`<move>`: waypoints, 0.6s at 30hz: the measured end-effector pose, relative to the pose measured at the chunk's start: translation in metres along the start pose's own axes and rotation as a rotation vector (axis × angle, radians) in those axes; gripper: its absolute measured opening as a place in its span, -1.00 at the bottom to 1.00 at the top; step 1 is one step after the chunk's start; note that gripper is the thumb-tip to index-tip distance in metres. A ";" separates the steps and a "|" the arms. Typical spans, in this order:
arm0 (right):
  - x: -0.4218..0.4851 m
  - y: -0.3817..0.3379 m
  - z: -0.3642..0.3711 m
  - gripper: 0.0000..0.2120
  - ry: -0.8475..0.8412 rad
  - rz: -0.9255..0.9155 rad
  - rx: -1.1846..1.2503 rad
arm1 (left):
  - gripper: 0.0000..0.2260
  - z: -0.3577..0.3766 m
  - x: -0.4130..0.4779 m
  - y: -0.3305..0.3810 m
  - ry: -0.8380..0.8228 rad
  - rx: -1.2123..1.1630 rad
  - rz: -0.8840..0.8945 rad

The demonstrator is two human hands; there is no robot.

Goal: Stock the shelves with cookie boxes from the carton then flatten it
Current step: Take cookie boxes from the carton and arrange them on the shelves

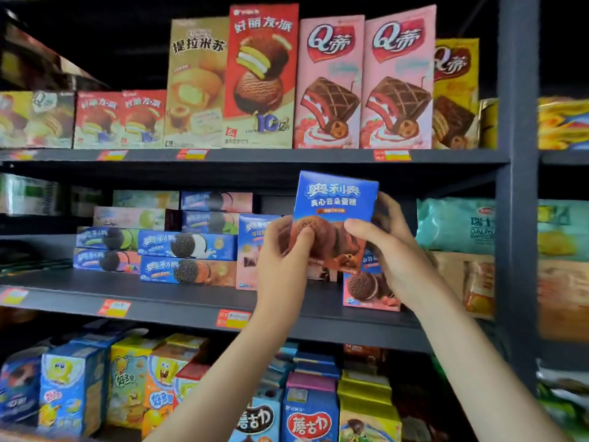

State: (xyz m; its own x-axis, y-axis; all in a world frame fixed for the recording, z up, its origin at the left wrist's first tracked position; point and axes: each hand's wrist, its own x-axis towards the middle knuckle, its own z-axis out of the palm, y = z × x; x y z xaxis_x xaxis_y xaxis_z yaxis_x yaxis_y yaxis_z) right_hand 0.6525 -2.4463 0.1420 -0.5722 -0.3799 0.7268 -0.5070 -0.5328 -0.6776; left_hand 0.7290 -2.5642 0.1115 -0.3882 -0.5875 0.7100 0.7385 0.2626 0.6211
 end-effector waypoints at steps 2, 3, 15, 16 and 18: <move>0.008 -0.007 -0.012 -0.31 0.014 -0.006 -0.002 | -0.83 0.011 0.007 0.001 -0.059 0.041 0.018; 0.010 -0.010 -0.018 -0.35 0.023 -0.006 0.005 | -0.82 0.015 0.011 0.001 -0.085 0.051 0.021; 0.038 0.003 -0.071 -0.37 0.314 -0.073 0.032 | -0.69 0.052 0.056 -0.036 -0.187 0.347 -0.108; 0.041 0.003 -0.072 -0.36 0.330 -0.072 0.045 | -0.68 0.055 0.060 -0.038 -0.218 0.378 -0.116; 0.047 0.005 -0.076 -0.30 0.373 -0.070 0.058 | -0.67 0.061 0.065 -0.042 -0.281 0.435 -0.119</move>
State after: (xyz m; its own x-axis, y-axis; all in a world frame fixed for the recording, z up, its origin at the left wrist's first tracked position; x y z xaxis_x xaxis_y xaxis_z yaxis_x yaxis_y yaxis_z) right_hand 0.5743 -2.4097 0.1641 -0.7383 -0.0456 0.6730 -0.5216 -0.5940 -0.6125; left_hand 0.6388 -2.5672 0.1519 -0.6319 -0.4208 0.6509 0.4065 0.5351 0.7406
